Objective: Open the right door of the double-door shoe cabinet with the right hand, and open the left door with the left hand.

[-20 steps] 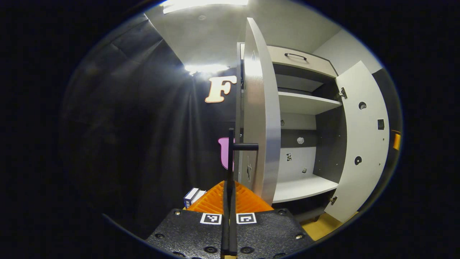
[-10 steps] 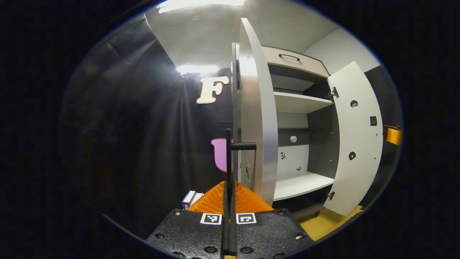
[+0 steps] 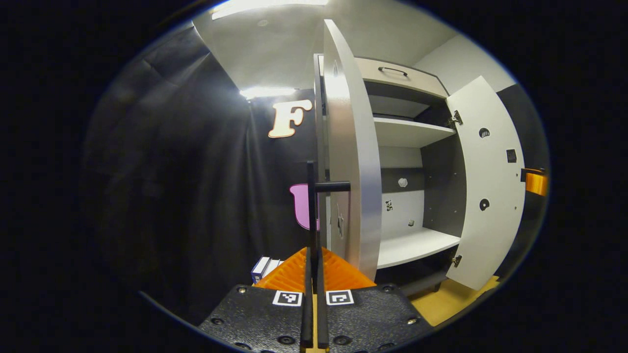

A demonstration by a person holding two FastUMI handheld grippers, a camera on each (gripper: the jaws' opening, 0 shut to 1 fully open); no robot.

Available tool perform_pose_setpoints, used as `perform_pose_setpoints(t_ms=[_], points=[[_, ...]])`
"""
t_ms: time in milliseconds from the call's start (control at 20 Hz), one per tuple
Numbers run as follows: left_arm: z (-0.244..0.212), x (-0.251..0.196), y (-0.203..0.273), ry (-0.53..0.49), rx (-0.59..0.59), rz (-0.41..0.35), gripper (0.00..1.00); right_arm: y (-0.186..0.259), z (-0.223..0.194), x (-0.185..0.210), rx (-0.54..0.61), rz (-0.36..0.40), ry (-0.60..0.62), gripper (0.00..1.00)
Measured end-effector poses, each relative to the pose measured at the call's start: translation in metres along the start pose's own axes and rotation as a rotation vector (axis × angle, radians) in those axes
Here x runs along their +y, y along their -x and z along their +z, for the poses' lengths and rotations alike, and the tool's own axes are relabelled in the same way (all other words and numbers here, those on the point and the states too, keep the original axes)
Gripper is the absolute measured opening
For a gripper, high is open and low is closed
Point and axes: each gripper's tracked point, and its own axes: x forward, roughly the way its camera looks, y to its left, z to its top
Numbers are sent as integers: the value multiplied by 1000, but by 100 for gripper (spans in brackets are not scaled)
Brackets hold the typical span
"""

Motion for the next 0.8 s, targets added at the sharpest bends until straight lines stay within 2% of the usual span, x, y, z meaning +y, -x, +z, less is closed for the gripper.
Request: perform_pose_setpoints(t_ms=[200, 250, 300, 450, 500, 600, 750, 800], points=[[0, 2, 1, -20, 3, 9, 5, -4, -1, -6, -6, 6, 2, 94], [-1, 7, 1, -25, 5, 23, 8, -6, -2, -7, -5, 10, 1, 94], [0, 13, 2, -21, 2, 39, 16, -8, -3, -7, -3, 16, -3, 94], [1, 22, 13, -41, 6, 94, 65, -12, -6, -9, 6, 34, -8, 94], [3, 27, 19, -57, 6, 126, 77, -13, -8, -11, 9, 40, -8, 94], [2, 31, 36, -103, 21, 163, 83, -13, -11, -11, 17, 63, -18, 94], [13, 15, 59, -167, 16, 173, 99, -14, -13, -9, 22, 105, -31, 95], [17, 8, 68, -184, 15, 175, 99, -12, -14, -9, 24, 120, -34, 95]])
